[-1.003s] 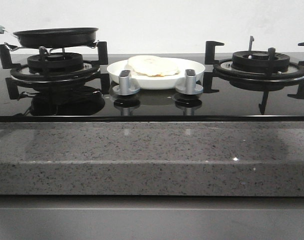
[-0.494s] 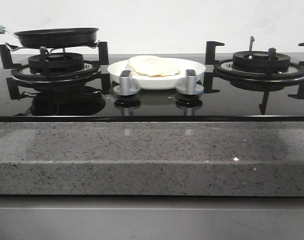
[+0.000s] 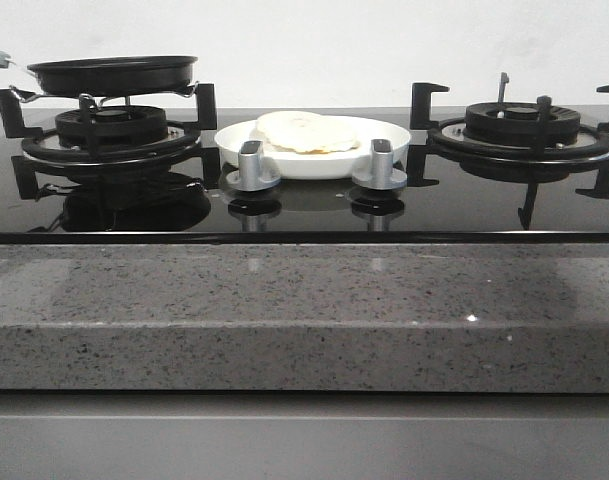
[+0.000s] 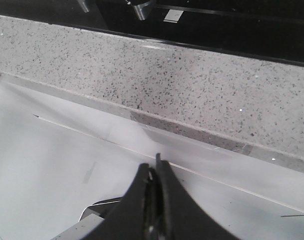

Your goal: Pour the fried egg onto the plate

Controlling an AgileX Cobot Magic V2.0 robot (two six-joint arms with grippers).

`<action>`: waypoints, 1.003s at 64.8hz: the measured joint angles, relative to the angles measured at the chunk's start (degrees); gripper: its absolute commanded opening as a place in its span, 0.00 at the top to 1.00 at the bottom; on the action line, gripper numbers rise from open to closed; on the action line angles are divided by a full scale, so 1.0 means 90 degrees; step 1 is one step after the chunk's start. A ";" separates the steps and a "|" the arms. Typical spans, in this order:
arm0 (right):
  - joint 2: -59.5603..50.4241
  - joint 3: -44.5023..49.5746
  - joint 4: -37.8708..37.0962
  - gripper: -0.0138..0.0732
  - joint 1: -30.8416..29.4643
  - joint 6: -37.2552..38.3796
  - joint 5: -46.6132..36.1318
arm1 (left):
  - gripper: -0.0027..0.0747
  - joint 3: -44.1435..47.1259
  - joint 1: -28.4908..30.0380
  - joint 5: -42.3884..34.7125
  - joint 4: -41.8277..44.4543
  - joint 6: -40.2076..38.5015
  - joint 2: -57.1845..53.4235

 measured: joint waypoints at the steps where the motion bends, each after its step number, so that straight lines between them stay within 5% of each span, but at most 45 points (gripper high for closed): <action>1: 0.0000 0.0000 0.0000 0.92 0.0000 0.0000 0.0000 | 0.99 0.0000 0.0000 0.0000 0.0091 -0.0055 0.0000; 65: 0.0000 0.0000 0.0000 0.92 0.0000 0.0000 0.0000 | 0.99 0.0000 -0.0015 -0.0613 0.0354 -0.0599 0.0000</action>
